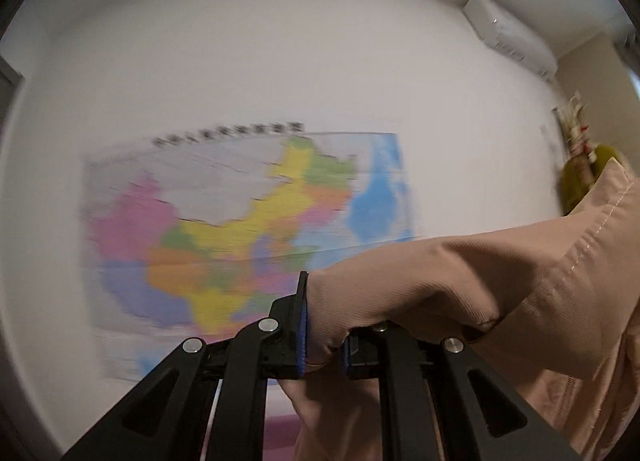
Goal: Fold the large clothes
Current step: 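Lift the pink jacket high with the right gripper while the left gripper grasps it too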
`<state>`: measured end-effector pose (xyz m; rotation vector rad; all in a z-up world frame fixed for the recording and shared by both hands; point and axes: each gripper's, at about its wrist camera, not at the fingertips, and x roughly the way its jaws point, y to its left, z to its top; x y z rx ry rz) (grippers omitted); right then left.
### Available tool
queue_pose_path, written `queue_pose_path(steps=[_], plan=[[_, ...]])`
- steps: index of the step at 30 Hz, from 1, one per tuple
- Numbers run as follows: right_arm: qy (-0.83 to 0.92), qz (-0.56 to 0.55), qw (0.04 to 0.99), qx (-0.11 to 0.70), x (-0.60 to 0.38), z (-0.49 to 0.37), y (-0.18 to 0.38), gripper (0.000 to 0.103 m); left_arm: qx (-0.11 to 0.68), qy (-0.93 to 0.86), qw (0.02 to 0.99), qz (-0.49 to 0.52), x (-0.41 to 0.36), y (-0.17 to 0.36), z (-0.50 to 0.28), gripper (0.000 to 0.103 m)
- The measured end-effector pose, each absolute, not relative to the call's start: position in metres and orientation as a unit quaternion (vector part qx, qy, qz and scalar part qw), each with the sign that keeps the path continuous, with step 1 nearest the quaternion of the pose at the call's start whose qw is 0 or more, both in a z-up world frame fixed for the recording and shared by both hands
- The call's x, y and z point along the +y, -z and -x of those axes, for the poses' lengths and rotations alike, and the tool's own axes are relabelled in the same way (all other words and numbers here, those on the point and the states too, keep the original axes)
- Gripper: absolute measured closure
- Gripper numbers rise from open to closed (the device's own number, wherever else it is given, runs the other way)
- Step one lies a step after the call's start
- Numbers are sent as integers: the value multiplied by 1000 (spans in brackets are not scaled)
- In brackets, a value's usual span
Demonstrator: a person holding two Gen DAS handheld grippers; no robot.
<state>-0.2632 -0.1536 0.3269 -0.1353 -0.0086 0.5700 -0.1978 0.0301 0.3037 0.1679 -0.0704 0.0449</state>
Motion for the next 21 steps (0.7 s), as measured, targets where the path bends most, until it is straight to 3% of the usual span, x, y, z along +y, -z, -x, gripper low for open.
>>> queue_pose_path(steps=[3,8,15,21], plan=[[-308,32,950,22,-142,224,-308,96,-12,-61,992,-108,45,-296,204,92],[-317,-32,938,136,-120,99,-249,96,116,-82,985,-101,84,-249,120,92],[-268,-67,912,303,-104,-72,-117,96,320,-116,939,-39,166,-100,-50,92],[-209,-105,889,394,-119,-152,-37,96,398,-110,911,10,201,-13,-117,92]])
